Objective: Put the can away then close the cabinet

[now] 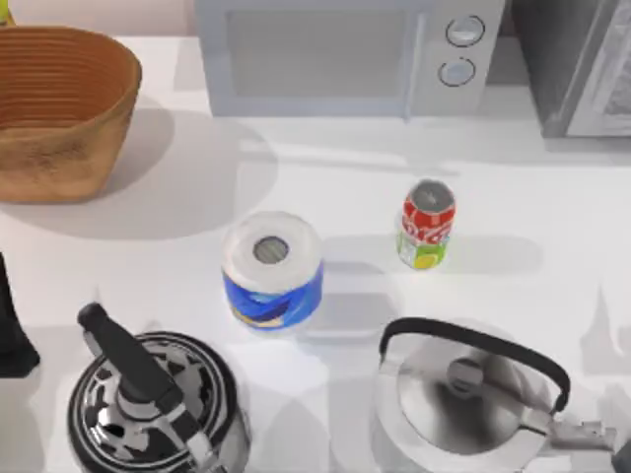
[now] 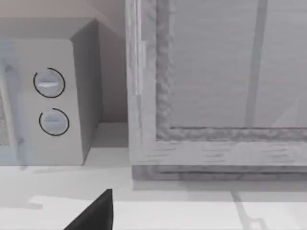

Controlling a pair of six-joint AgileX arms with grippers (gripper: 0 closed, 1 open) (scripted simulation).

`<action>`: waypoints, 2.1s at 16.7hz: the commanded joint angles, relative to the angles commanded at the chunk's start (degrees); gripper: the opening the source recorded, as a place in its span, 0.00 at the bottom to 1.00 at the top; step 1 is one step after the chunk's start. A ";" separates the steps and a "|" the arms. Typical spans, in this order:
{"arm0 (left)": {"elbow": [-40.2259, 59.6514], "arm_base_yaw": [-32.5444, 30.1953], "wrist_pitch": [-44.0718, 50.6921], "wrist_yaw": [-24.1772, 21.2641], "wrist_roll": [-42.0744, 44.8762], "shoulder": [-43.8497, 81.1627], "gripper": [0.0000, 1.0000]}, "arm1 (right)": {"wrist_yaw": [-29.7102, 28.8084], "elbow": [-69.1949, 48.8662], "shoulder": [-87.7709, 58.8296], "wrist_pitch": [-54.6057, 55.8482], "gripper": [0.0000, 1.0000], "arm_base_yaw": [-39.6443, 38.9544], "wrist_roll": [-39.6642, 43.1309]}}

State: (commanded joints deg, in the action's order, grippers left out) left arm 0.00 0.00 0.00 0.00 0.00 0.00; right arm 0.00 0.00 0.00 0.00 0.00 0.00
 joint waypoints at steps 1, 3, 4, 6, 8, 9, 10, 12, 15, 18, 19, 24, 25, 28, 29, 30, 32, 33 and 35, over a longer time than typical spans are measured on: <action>0.00 0.00 0.00 0.00 0.00 0.00 1.00 | 0.00 0.00 0.00 0.00 1.00 0.00 0.00; 0.00 0.00 0.00 0.00 0.00 0.00 1.00 | -0.38 -0.46 -0.63 -0.29 1.00 -0.21 -0.49; 0.00 0.00 0.00 0.00 0.00 0.00 1.00 | -1.09 -1.36 -1.85 -0.84 1.00 -0.66 -1.45; 0.00 0.00 0.00 0.00 0.00 0.00 1.00 | -3.21 -4.83 -6.09 -2.34 1.00 -2.41 -4.62; 0.00 0.00 0.00 0.00 0.00 0.00 1.00 | -5.75 -10.12 -12.70 -3.86 1.00 -5.26 -9.12; 0.00 0.00 0.00 0.00 0.00 0.00 1.00 | -7.00 -13.11 -16.88 -4.54 1.00 -7.02 -11.55; 0.00 0.00 0.00 0.00 0.00 0.00 1.00 | -8.20 -16.25 -21.65 -5.14 1.00 -8.93 -13.99; 0.00 0.00 0.00 0.00 0.00 0.00 1.00 | -10.50 -22.79 -32.91 -6.09 1.00 -13.15 -18.81; 0.00 0.00 0.00 0.00 0.00 0.00 1.00 | -13.95 -32.62 -52.44 -7.13 1.00 -20.21 -25.26; 0.00 0.00 0.00 0.00 0.00 0.00 1.00 | -17.57 -41.53 -71.71 -7.85 1.00 -27.01 -29.99; 0.00 0.00 0.00 0.00 0.00 0.00 1.00 | -18.83 -44.14 -77.53 -8.01 1.00 -29.03 -31.08; 0.00 0.00 0.00 0.00 0.00 0.00 1.00 | -24.93 -53.76 -98.10 -7.70 1.00 -37.18 -33.24; 0.00 0.00 0.00 0.00 0.00 0.00 1.00 | -25.96 -55.00 -100.47 -7.51 1.00 -38.39 -33.15; 0.00 0.00 0.00 0.00 0.00 0.00 1.00 | -27.86 -57.32 -104.18 -7.13 1.00 -40.62 -32.88; 0.00 0.00 0.00 0.00 0.00 0.00 1.00 | -27.99 -57.47 -104.38 -7.10 1.00 -40.78 -32.86; 0.00 0.00 0.00 0.00 0.00 0.00 1.00 | -27.99 -57.47 -104.38 -7.10 1.00 -40.78 -32.86; 0.00 0.00 0.00 0.00 0.00 0.00 1.00 | -27.99 -57.47 -104.38 -7.10 1.00 -40.78 -32.86; 0.00 0.00 0.00 0.00 0.00 0.00 1.00 | -27.86 -57.22 -104.18 -7.11 1.00 -40.53 -32.86; 0.00 0.00 0.00 0.00 0.00 0.00 1.00 | -27.57 -57.57 -104.77 -6.58 1.00 -40.07 -32.33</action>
State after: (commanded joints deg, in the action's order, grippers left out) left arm 0.00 0.00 0.00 0.00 0.00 0.00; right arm -27.57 -57.57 -104.77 -6.58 -40.07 -32.33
